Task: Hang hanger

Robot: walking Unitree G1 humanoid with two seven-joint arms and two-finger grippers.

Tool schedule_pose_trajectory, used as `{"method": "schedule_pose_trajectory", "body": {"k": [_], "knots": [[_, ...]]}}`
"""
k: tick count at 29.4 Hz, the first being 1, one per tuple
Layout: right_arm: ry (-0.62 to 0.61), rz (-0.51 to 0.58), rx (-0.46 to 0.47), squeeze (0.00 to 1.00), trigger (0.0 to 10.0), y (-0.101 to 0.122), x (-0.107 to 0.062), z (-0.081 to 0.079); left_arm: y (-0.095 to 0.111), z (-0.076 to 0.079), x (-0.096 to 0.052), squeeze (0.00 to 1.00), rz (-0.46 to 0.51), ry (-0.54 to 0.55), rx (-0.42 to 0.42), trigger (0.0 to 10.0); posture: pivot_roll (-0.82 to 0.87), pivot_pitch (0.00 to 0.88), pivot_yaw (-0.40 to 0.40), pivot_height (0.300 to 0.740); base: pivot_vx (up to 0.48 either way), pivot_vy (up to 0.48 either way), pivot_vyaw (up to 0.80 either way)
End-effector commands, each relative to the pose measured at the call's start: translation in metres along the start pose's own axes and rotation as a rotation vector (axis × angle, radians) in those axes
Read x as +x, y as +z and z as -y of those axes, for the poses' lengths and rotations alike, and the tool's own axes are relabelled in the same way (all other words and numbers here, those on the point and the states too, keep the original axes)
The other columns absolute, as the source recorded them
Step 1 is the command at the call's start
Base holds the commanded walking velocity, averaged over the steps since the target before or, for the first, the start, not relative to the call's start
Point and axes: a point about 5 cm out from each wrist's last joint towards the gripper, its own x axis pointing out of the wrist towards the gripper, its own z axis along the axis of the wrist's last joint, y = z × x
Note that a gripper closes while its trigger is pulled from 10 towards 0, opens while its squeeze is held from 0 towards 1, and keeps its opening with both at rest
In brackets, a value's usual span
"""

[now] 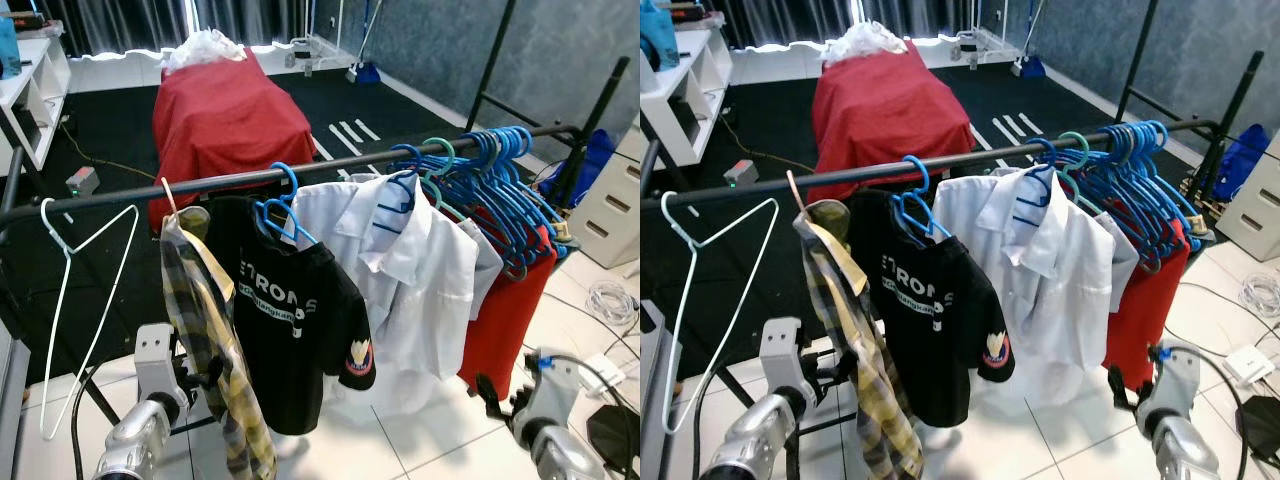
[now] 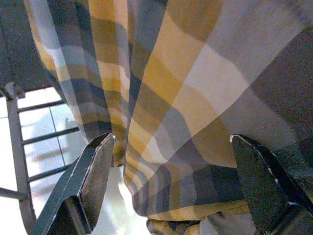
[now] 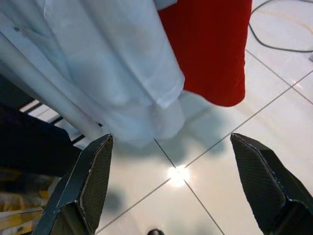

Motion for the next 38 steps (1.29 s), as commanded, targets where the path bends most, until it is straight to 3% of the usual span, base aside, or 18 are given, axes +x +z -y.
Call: {"method": "schedule_pose_trajectory", "body": {"k": [1, 19, 38], "knots": [[-0.003, 0.003, 0.003, 0.00, 10.0, -0.002, -0.001, 0.000, -0.001, -0.008, -0.005, 0.00, -0.006, 0.015, 0.009, 10.0, -0.07, 0.015, 0.022, 0.740, 0.000, 0.000, 0.00], [0.012, 0.001, 0.006, 0.00, 10.0, -0.023, -0.020, 0.013, -0.017, -0.021, -0.028, 0.00, 0.002, 0.003, 0.009, 10.0, -0.05, 0.118, 0.004, 0.740, 0.000, 0.000, 0.00], [0.025, 0.025, 0.000, 0.00, 10.0, -0.020, -0.022, 0.015, -0.016, -0.020, -0.030, 0.00, 0.012, 0.004, 0.006, 10.0, -0.07, 0.147, -0.002, 0.740, 0.000, 0.000, 0.00]]}}
